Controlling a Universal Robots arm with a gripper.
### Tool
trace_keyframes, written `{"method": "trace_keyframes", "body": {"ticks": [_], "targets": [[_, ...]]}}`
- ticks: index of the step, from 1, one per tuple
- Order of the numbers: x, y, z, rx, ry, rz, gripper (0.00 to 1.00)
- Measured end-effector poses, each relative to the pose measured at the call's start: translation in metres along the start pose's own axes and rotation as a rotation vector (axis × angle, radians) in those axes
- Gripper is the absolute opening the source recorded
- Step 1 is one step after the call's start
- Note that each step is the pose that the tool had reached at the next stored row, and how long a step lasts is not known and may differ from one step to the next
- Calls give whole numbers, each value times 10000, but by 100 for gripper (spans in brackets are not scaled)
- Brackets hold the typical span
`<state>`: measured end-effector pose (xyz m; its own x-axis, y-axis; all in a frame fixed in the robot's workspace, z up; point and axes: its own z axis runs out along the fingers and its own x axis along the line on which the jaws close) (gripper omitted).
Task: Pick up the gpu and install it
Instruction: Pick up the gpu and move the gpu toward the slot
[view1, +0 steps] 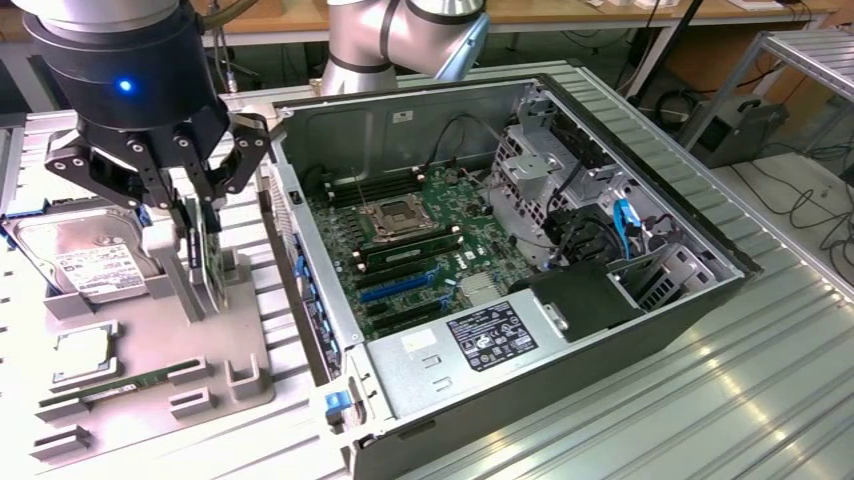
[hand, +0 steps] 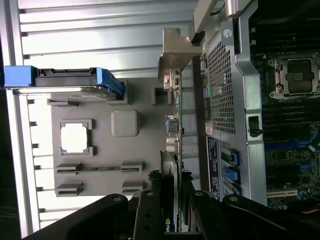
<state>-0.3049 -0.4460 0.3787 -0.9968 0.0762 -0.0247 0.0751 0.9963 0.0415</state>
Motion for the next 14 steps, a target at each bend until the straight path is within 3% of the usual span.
{"method": "trace_keyframes", "body": {"ticks": [14], "targets": [[-2,3,-79,0,0,0,26]]}}
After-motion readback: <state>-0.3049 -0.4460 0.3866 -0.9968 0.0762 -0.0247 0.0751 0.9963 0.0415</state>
